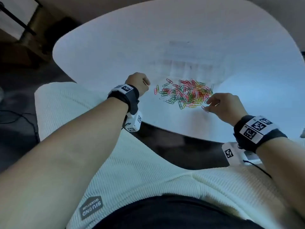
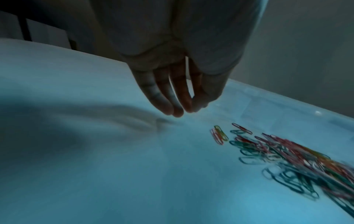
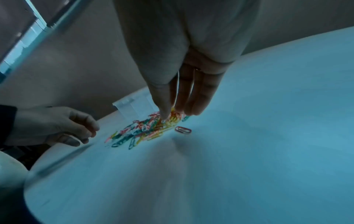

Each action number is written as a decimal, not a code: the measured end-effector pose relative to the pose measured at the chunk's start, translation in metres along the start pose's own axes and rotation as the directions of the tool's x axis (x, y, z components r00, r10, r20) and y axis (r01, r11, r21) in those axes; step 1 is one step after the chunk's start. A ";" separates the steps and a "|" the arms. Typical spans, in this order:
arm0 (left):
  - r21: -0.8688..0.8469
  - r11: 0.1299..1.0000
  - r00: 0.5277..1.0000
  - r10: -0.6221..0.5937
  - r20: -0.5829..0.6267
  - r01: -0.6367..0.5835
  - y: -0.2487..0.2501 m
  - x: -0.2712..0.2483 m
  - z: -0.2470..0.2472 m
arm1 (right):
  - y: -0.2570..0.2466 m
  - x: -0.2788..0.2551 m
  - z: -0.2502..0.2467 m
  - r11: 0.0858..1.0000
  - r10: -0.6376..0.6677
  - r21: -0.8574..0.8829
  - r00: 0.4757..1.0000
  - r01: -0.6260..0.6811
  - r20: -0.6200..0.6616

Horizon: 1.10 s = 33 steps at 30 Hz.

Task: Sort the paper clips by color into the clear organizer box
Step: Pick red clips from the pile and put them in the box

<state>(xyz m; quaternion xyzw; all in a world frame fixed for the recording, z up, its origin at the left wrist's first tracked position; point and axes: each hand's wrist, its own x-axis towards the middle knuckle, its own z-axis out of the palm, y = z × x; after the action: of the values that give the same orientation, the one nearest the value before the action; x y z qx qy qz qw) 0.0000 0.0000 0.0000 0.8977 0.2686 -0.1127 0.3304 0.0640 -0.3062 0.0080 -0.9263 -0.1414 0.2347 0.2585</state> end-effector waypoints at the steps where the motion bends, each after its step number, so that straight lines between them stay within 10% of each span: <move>1: 0.002 1.000 0.999 0.017 0.027 -0.017 0.001 0.001 0.001 | 0.000 0.003 0.002 1.000 0.031 -0.002 0.999 -0.031 0.014; 12: 0.254 0.870 0.905 0.387 0.175 -0.422 0.055 0.039 0.031 | 0.006 0.016 0.016 0.983 0.177 -0.064 0.984 -0.174 0.034; 24: 0.330 0.863 0.924 0.364 0.116 -0.381 0.045 0.033 0.048 | 0.003 0.014 0.004 0.968 0.205 0.130 0.975 -0.215 0.087; 33: 0.208 0.943 0.966 0.246 0.082 -0.258 0.048 0.022 0.041 | -0.009 0.012 -0.004 0.463 0.213 0.800 0.924 -0.381 0.317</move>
<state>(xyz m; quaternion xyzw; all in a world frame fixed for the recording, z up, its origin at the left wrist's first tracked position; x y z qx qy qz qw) 0.0445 -0.0485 -0.0136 0.9520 0.1283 -0.1229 0.2494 0.0754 -0.2959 0.0113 -0.6665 0.1336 0.3939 0.6187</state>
